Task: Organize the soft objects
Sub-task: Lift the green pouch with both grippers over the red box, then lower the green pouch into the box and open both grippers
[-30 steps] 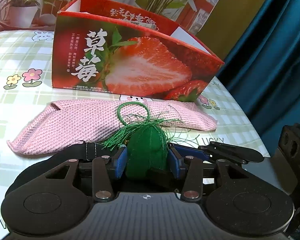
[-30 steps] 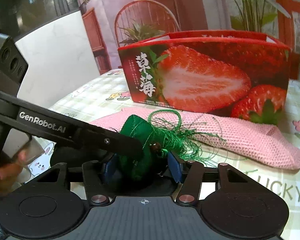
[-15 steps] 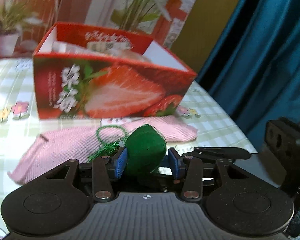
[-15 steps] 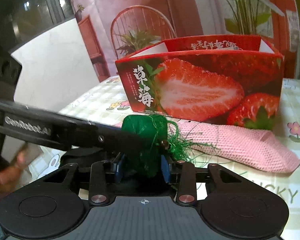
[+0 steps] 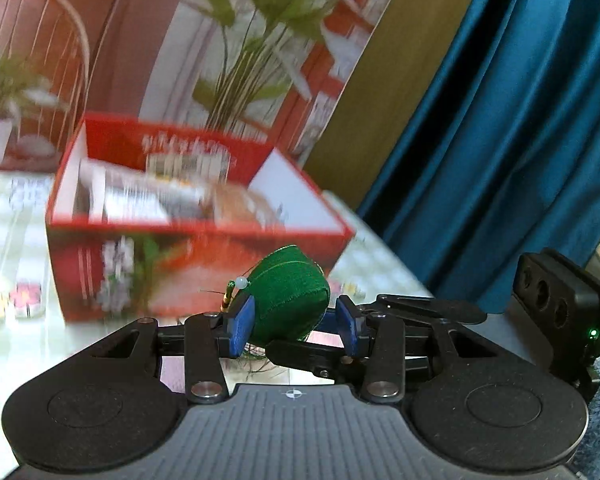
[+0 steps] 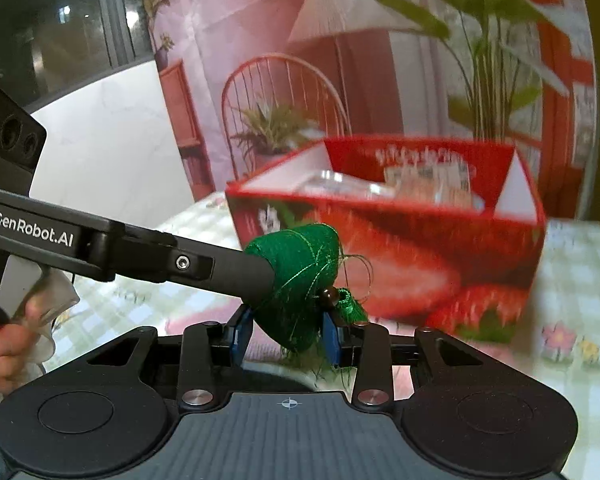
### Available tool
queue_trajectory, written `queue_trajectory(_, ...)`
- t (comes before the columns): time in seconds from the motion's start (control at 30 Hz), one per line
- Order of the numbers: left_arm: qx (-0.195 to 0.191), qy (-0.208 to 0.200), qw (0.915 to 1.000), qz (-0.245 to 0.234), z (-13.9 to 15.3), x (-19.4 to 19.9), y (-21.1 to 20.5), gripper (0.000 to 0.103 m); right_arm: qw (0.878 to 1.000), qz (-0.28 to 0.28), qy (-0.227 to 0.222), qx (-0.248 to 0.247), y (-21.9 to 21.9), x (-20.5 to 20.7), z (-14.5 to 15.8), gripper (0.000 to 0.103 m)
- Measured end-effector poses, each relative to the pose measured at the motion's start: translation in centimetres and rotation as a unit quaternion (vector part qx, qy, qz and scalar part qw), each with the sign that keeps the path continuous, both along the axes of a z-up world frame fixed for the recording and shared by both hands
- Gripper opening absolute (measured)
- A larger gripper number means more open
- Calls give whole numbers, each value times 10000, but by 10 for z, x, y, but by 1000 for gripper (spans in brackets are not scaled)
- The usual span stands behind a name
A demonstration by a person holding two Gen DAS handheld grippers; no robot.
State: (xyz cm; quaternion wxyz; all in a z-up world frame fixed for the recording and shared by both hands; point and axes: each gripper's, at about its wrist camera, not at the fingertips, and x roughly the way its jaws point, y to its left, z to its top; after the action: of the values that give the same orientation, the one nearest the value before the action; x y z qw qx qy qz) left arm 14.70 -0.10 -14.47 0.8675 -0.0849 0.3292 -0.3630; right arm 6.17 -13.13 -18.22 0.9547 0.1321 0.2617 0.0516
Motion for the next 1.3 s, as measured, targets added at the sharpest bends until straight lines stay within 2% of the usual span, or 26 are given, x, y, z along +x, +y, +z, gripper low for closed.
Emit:
queue_trajectory(0.27,-329,-519,9981,48,50,29,3,47,9978,105,-479,-441,-17,34,61,34)
queue_trajectory(0.47,-734,-502,9960,92,73,70,9,47,9952,129,-671,-695,-28,72,99,34)
queue_trajectory(0.6,-693,-504,9962,175,71,98,5,47,9912,109,-743,-1094,-32,102,109,34)
queue_trajectory(0.83,-634,-269,9965,474,44,139,6,47,9890,42,-512,-1385,-37,153,88,34)
queue_trajectory(1.1,-481,219,9963,673,3,181,6,47,9931,83,108,-1164,-53,202,46,34)
queue_trajectory(1.3,-434,386,9953,773,-15,200,3,47,9926,49,443,-1130,-60,226,25,35)
